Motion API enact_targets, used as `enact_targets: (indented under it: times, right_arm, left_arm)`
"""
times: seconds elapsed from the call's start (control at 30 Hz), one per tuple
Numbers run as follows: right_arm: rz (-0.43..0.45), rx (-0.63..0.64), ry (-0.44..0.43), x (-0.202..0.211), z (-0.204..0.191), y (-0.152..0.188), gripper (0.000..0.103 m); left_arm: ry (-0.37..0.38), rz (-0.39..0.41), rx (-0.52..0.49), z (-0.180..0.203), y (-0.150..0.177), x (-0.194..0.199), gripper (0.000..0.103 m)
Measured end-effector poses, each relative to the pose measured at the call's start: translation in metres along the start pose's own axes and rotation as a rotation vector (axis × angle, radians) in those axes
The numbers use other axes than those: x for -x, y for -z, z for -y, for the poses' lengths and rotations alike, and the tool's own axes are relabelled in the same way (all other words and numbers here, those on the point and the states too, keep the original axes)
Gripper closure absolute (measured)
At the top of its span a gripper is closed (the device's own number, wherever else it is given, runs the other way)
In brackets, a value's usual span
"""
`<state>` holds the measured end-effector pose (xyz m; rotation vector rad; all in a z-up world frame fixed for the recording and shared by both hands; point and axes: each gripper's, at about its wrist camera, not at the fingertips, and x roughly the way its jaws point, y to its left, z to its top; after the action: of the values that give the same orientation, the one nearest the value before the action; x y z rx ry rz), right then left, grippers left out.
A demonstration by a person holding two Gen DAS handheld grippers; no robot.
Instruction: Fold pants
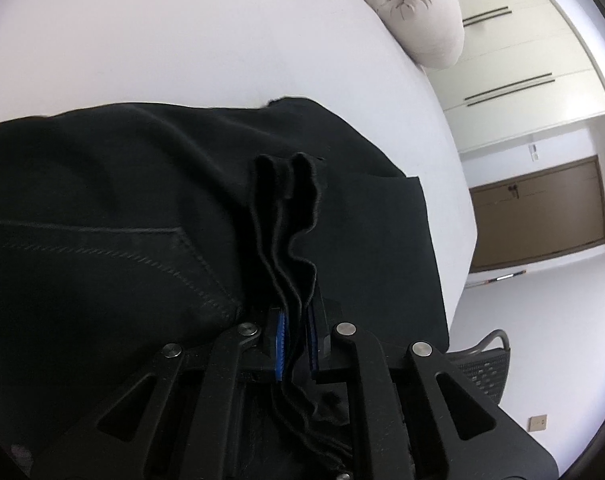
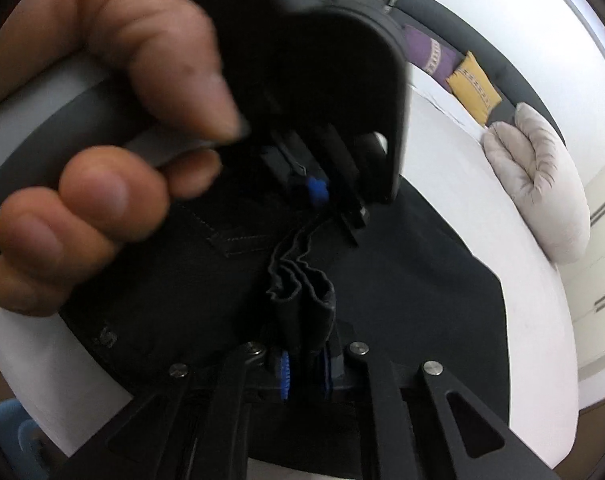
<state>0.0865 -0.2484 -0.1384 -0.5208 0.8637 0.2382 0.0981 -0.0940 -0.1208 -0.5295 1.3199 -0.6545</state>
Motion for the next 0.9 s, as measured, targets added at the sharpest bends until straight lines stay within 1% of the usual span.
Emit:
enact_targets:
  times: [0.03, 0.07, 0.1, 0.13, 0.17, 0.23, 0.27, 0.3, 0.33, 0.37, 0.4, 0.43, 0.5, 0.57, 0.6, 0.63, 0.7, 0.73, 0.8, 0.83, 0.87, 0.9]
  right_arm:
    - [0.003, -0.025, -0.018, 0.003, 0.007, 0.001, 0.074]
    - [0.007, -0.051, -0.041, 0.008, 0.014, 0.004, 0.056]
    - [0.014, -0.079, -0.082, 0.014, 0.022, 0.007, 0.046]
    - [0.027, -0.121, -0.152, 0.025, 0.034, 0.012, 0.046]
    - [0.032, -0.149, -0.191, 0.031, 0.043, 0.016, 0.046]
    - [0.028, -0.223, -0.311, 0.04, 0.07, 0.027, 0.046]
    - [0.021, -0.27, -0.369, 0.041, 0.087, 0.033, 0.052]
    - [0.008, -0.329, -0.427, 0.039, 0.109, 0.04, 0.067]
    - [-0.003, -0.381, -0.463, 0.036, 0.13, 0.045, 0.076]
    - [-0.004, -0.418, -0.474, 0.037, 0.14, 0.048, 0.086]
    - [0.01, -0.47, -0.5, 0.034, 0.165, 0.051, 0.091]
    - [0.024, -0.511, -0.552, 0.031, 0.186, 0.05, 0.092]
    - [0.051, -0.599, -0.625, 0.015, 0.231, 0.051, 0.094]
    - [0.048, -0.688, -0.685, -0.005, 0.258, 0.055, 0.094]
    - [0.038, -0.746, -0.71, -0.023, 0.276, 0.055, 0.094]
    - [0.024, -0.784, -0.726, -0.034, 0.279, 0.058, 0.094]
    - [-0.035, -0.859, -0.765, -0.066, 0.286, 0.062, 0.094]
    - [-0.079, -0.898, -0.768, -0.089, 0.291, 0.063, 0.094]
    - [-0.141, -0.948, -0.791, -0.123, 0.295, 0.067, 0.094]
    - [-0.169, -0.97, -0.803, -0.135, 0.293, 0.073, 0.097]
    - [-0.198, -0.998, -0.825, -0.145, 0.289, 0.081, 0.103]
    - [-0.197, -1.017, -0.85, -0.148, 0.287, 0.088, 0.103]
  left_arm:
    - [-0.008, 0.011, 0.004, -0.004, 0.002, 0.005, 0.093]
    - [-0.016, 0.03, 0.009, -0.006, 0.004, 0.012, 0.093]
    - [-0.048, 0.055, 0.011, -0.006, 0.006, 0.02, 0.093]
    - [-0.107, 0.081, 0.004, -0.006, 0.008, 0.028, 0.093]
    - [-0.144, 0.098, -0.004, -0.004, 0.009, 0.032, 0.093]
    - [-0.191, 0.145, -0.042, 0.006, 0.013, 0.041, 0.093]
    - [-0.205, 0.158, -0.07, 0.013, 0.017, 0.041, 0.093]
    - [-0.224, 0.169, -0.117, 0.026, 0.02, 0.039, 0.093]
    - [-0.233, 0.175, -0.157, 0.033, 0.022, 0.038, 0.093]
    - [-0.238, 0.176, -0.219, 0.046, 0.026, 0.032, 0.093]
    - [-0.243, 0.171, -0.273, 0.06, 0.031, 0.025, 0.093]
    - [-0.26, 0.153, -0.353, 0.076, 0.039, 0.012, 0.093]
    - [-0.295, 0.101, -0.445, 0.092, 0.053, -0.014, 0.093]
    - [-0.317, 0.041, -0.463, 0.09, 0.065, -0.034, 0.093]
    - [-0.322, 0.049, -0.466, 0.088, 0.071, -0.036, 0.093]
    - [-0.322, 0.07, -0.479, 0.089, 0.074, -0.037, 0.093]
    - [-0.32, 0.066, -0.49, 0.089, 0.075, -0.04, 0.093]
    - [-0.309, 0.061, -0.48, 0.086, 0.076, -0.038, 0.093]
    - [-0.287, 0.054, -0.453, 0.082, 0.076, -0.038, 0.093]
    - [-0.282, 0.054, -0.45, 0.08, 0.077, -0.038, 0.093]
    - [-0.279, 0.054, -0.449, 0.081, 0.078, -0.038, 0.093]
    - [-0.275, 0.053, -0.447, 0.08, 0.078, -0.037, 0.093]
